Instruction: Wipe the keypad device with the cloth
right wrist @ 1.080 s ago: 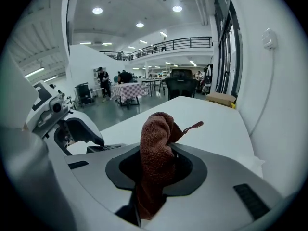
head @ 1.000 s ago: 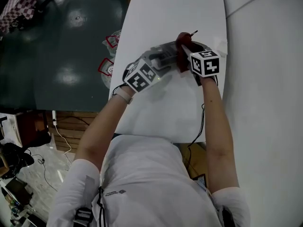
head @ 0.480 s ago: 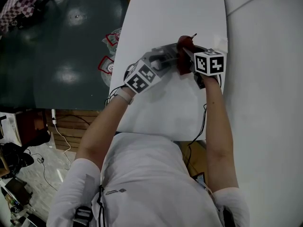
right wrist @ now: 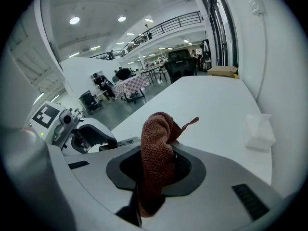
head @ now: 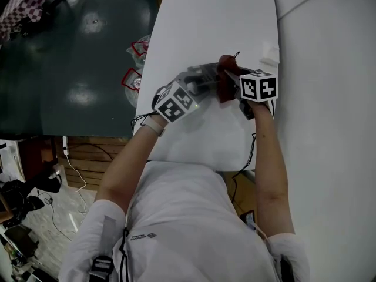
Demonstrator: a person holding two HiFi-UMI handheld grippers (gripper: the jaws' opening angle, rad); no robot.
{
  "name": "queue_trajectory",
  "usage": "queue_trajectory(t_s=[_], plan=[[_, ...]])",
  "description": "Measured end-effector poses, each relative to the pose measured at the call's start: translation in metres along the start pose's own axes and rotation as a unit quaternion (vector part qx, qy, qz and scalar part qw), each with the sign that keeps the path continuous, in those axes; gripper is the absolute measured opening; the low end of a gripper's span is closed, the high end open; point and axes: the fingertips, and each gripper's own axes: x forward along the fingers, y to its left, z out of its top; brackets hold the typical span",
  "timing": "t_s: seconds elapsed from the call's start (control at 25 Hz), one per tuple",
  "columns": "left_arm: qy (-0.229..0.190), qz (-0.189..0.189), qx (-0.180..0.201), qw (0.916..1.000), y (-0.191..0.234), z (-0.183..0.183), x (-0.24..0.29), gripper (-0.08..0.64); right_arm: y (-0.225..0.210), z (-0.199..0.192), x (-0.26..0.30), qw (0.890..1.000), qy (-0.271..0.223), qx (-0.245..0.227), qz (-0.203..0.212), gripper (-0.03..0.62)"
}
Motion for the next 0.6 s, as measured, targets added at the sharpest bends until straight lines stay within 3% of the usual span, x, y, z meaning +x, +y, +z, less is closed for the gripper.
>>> queue_trajectory(t_s=[0.6], plan=[[0.031, -0.028, 0.014, 0.999, -0.06, -0.033, -0.038, 0.193, 0.061, -0.058, -0.025, 0.994, 0.08, 0.02, 0.068, 0.089]])
